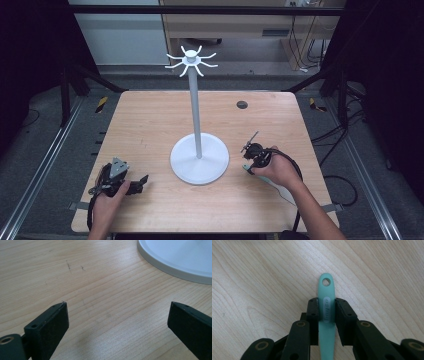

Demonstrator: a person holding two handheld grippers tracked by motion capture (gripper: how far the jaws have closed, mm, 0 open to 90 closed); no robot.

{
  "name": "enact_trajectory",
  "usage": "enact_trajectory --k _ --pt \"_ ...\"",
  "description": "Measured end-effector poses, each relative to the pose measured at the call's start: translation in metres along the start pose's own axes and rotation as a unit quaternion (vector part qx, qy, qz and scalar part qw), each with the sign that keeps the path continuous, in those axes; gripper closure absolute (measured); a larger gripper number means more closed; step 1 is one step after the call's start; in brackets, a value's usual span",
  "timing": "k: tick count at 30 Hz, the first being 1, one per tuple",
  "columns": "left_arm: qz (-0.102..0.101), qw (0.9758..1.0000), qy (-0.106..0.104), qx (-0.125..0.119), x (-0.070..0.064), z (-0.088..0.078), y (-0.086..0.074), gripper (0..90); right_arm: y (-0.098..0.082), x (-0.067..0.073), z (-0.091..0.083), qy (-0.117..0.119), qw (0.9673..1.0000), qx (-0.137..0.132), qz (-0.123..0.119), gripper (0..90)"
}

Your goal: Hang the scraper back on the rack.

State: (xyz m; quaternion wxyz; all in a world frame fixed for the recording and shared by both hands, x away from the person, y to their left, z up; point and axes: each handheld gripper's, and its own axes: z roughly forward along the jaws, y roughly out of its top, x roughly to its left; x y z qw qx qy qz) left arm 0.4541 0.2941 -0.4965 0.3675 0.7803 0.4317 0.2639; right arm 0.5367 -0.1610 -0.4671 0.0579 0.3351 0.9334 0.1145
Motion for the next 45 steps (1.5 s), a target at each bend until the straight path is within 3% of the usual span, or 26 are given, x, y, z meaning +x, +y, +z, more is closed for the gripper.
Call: enact_trajectory --k 6,16,45 --pt "-0.001 1.0000 0.001 -0.001 0.000 0.000 0.000 3.0 -0.003 -0.001 -0.004 0.004 0.9998 -0.019 0.005 74.2" --pt "0.001 1.0000 0.001 0.001 0.000 0.001 0.000 3.0 -0.011 -0.005 -0.027 0.006 0.9974 -0.069 0.023 74.3" --pt "0.002 1.0000 0.001 0.003 -0.001 0.001 0.000 3.0 -0.020 -0.017 -0.075 -0.010 0.9902 -0.134 0.040 74.4"
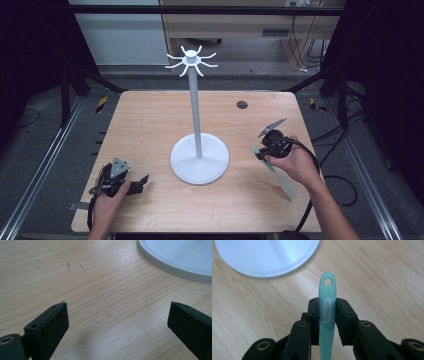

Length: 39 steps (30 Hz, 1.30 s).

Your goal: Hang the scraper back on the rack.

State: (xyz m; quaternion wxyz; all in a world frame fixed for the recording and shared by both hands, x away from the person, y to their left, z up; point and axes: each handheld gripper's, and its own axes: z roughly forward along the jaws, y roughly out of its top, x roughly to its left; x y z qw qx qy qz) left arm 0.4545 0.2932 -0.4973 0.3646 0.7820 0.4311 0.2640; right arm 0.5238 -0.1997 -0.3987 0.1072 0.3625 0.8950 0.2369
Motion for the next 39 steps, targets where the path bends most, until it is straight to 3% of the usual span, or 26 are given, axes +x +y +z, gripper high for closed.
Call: enact_trajectory --k 15,24,39 --pt "0.001 1.0000 -0.001 0.001 0.000 0.000 0.000 3.0 0.003 -0.010 -0.026 -0.014 0.9990 -0.043 0.008 74.5" --pt "0.000 1.0000 -0.001 0.001 0.000 0.000 0.000 3.0 0.009 -0.014 -0.043 -0.025 0.9966 -0.077 0.015 74.5" --pt "0.000 1.0000 -0.001 0.001 0.000 0.000 0.000 3.0 0.017 -0.017 -0.058 -0.039 0.9863 -0.158 0.023 74.5"
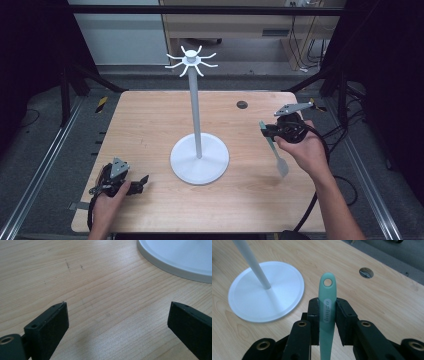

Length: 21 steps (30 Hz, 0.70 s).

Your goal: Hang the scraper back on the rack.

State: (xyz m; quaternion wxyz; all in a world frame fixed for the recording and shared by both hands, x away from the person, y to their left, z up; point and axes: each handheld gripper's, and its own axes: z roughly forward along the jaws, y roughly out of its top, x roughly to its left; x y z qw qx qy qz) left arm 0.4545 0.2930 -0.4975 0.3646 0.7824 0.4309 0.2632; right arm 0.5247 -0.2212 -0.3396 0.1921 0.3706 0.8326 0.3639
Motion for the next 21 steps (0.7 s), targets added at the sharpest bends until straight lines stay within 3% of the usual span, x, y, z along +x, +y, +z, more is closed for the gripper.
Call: enact_trajectory --k 21 --pt "0.000 1.0000 0.001 -0.001 0.000 0.000 0.000 3.0 0.017 0.009 -0.006 -0.003 0.9977 -0.068 -0.004 74.5"
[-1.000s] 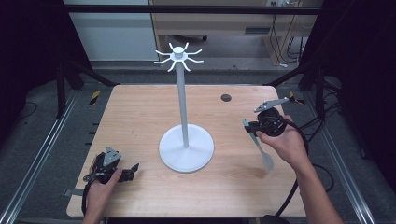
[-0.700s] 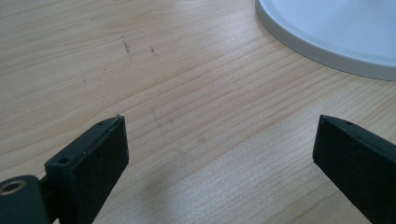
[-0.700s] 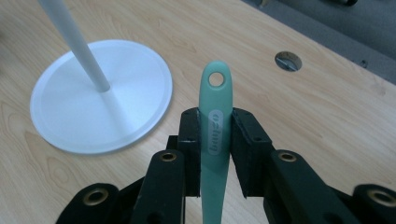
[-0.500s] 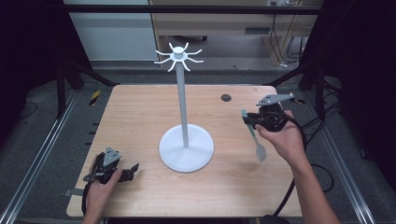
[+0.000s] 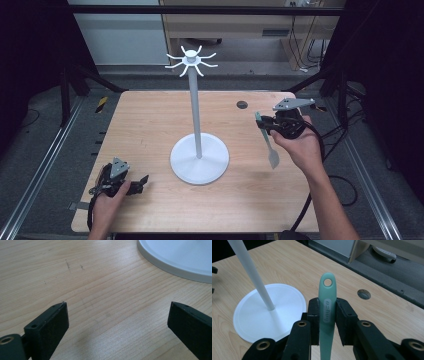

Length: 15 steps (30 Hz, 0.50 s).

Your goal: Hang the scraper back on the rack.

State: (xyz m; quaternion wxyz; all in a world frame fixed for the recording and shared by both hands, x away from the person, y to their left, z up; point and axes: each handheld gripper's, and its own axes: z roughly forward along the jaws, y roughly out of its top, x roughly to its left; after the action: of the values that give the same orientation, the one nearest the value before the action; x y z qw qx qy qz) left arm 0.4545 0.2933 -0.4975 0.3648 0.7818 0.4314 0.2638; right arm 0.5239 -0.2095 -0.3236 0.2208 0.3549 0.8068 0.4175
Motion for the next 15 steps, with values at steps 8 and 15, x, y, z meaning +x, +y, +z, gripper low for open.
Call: enact_trajectory --k 8,15 --pt "0.001 1.0000 0.000 0.000 0.000 0.000 0.000 3.0 0.005 0.004 -0.001 0.000 0.9998 -0.018 -0.001 74.4" --pt "0.000 1.0000 0.000 0.000 0.000 0.000 0.000 3.0 0.011 0.008 -0.003 0.000 0.9994 -0.034 -0.001 74.4"
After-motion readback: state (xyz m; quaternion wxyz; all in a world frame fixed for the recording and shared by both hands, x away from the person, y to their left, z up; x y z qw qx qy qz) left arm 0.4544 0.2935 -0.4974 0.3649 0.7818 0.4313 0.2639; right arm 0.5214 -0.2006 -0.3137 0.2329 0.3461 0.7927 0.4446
